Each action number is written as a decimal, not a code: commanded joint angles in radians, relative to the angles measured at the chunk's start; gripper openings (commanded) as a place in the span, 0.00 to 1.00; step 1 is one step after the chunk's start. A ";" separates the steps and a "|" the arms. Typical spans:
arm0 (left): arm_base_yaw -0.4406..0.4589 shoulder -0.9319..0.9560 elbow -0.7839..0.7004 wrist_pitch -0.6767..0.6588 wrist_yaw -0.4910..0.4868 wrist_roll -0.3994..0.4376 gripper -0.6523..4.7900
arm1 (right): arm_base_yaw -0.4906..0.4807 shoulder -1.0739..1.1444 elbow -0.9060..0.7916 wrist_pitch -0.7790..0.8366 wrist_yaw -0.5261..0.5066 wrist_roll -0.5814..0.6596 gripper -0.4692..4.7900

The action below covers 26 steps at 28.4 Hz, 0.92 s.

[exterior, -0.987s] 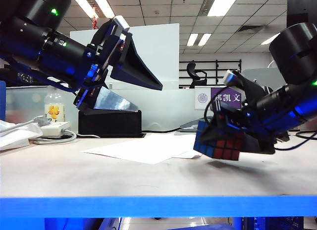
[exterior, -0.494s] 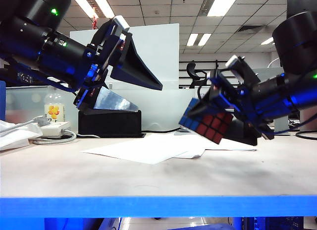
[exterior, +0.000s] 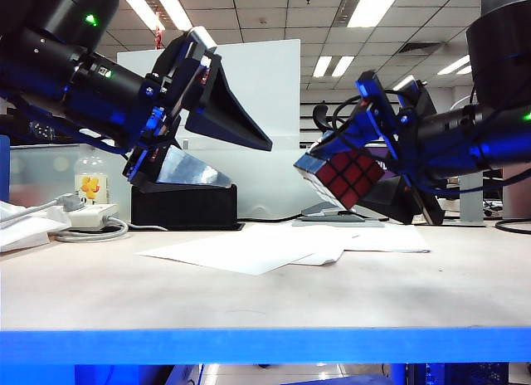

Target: Rotate the Rubik's Cube so that the bottom side is facing up.

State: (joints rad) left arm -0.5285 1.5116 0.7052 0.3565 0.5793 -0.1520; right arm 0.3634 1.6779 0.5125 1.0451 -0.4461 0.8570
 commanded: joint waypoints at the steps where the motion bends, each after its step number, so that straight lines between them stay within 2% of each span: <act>1: 0.000 -0.006 0.002 0.010 0.000 -0.006 0.92 | 0.000 -0.007 0.004 0.068 -0.004 0.108 0.37; 10: 0.000 -0.006 0.002 0.009 0.001 -0.026 0.92 | 0.000 -0.007 0.004 0.136 0.009 0.365 0.37; 18: 0.000 -0.007 0.002 -0.003 0.001 -0.043 0.92 | 0.000 -0.005 0.003 0.172 0.006 0.546 0.38; 21: 0.000 -0.006 0.002 -0.012 0.001 -0.043 0.92 | 0.000 -0.003 0.003 0.172 0.005 0.624 0.44; 26: 0.000 -0.007 0.002 -0.022 0.001 -0.043 0.92 | 0.000 0.001 0.002 0.193 -0.003 0.724 0.44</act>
State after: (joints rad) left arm -0.5289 1.5116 0.7052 0.3313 0.5793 -0.1959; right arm 0.3634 1.6836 0.5110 1.1892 -0.4423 1.5379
